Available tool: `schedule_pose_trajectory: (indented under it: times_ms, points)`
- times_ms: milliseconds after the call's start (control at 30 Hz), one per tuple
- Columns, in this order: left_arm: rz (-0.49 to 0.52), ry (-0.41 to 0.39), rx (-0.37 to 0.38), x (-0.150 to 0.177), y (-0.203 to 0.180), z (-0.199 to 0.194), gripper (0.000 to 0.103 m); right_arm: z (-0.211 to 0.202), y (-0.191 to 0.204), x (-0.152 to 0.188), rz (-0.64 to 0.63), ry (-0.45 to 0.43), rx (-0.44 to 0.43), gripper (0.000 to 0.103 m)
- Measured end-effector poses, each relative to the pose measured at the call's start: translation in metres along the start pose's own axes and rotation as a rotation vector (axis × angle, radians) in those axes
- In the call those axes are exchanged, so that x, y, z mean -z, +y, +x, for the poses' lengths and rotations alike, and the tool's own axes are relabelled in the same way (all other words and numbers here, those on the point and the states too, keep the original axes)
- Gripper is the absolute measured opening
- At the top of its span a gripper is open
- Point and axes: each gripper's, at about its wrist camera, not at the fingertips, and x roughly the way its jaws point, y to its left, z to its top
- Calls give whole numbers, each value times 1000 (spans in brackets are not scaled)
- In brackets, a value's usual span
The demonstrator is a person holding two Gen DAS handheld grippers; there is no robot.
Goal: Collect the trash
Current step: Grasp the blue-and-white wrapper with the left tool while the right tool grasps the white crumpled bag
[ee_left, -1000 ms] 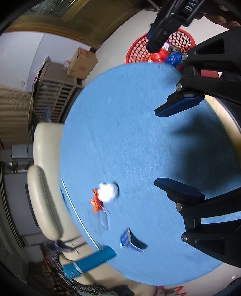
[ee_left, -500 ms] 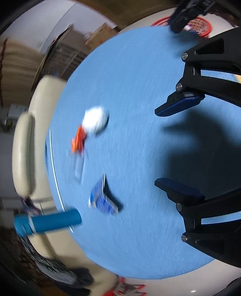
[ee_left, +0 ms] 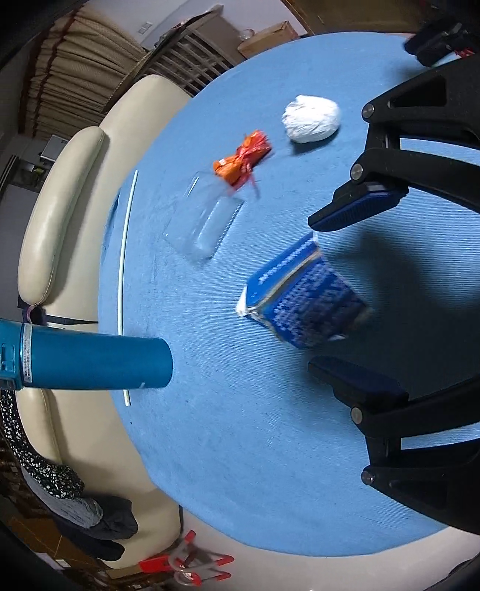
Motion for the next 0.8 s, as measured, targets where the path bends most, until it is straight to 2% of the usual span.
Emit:
schedule_pose_trajectory:
  times_ms: [167, 267, 433, 467, 500, 533, 667, 700, 733, 767, 800]
  points:
    - [-10, 28, -36, -9, 4, 26, 72, 39, 35, -47, -40, 19, -50, 72]
    - [-33, 23, -21, -11, 11, 35, 72, 70, 64, -68, -100, 34, -57, 72]
    - [3, 6, -15, -12, 12, 37, 68, 116, 84, -77, -146, 95, -22, 71]
    - [9, -1, -16, -12, 12, 36, 66, 122, 85, -77, -145, 102, -26, 62]
    - [12, -4, -13, -13, 12, 36, 62, 127, 86, -76, -143, 114, -32, 41]
    - [14, -7, -5, -14, 13, 36, 59, 127, 87, -75, -157, 100, -14, 38]
    - [16, -18, 6, -20, 17, 34, 53, 124, 86, -72, -163, 113, -46, 35]
    - [17, -30, 3, -20, 17, 30, 44, 123, 84, -72, -159, 112, -48, 35]
    - [19, -41, 2, -21, 18, 26, 18, 120, 82, -69, -154, 107, -51, 35]
    - [31, -20, -5, -23, 17, 26, 5, 118, 81, -68, -153, 105, -52, 35]
    - [30, -13, -1, -20, 16, 27, 2, 115, 81, -66, -153, 101, -53, 35]
